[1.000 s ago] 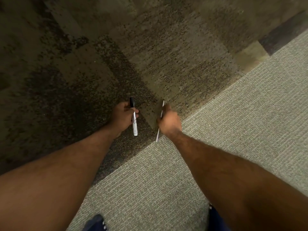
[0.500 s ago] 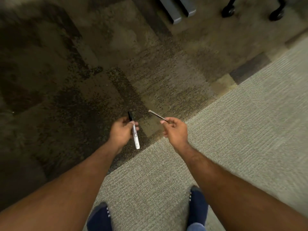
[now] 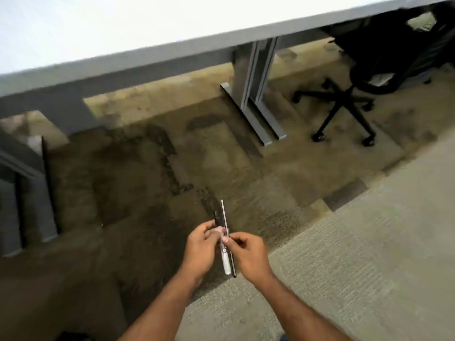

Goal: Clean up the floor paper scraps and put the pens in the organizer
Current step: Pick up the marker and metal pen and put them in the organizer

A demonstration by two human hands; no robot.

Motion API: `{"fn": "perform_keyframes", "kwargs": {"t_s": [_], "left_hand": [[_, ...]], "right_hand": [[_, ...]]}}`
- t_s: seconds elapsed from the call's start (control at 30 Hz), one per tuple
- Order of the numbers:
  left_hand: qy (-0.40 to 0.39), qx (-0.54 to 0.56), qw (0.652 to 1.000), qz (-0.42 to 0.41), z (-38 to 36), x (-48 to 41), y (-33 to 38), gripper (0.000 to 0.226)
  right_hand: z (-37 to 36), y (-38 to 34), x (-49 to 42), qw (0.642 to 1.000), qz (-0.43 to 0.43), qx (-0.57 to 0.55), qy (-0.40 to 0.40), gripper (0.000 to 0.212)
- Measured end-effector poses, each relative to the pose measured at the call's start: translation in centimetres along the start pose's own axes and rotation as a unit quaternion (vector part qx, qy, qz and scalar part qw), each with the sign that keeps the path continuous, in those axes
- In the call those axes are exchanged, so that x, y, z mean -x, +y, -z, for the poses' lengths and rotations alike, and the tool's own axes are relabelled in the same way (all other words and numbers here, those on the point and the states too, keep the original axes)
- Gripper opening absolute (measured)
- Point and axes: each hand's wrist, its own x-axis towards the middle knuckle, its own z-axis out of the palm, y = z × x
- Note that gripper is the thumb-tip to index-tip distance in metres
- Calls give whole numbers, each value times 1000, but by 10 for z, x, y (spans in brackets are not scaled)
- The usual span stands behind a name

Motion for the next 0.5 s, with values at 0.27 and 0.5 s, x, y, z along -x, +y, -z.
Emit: {"fn": "perform_keyframes", "kwargs": {"t_s": [0.27, 0.5], "left_hand": [[-28, 26, 999, -35, 51, 81, 122, 21], [-31, 29, 998, -41, 103, 137, 200, 26]], "right_hand": [[-37, -129, 49, 999, 26, -29, -5, 13], [-78, -218, 89, 999, 49, -2, -13, 13]]}}
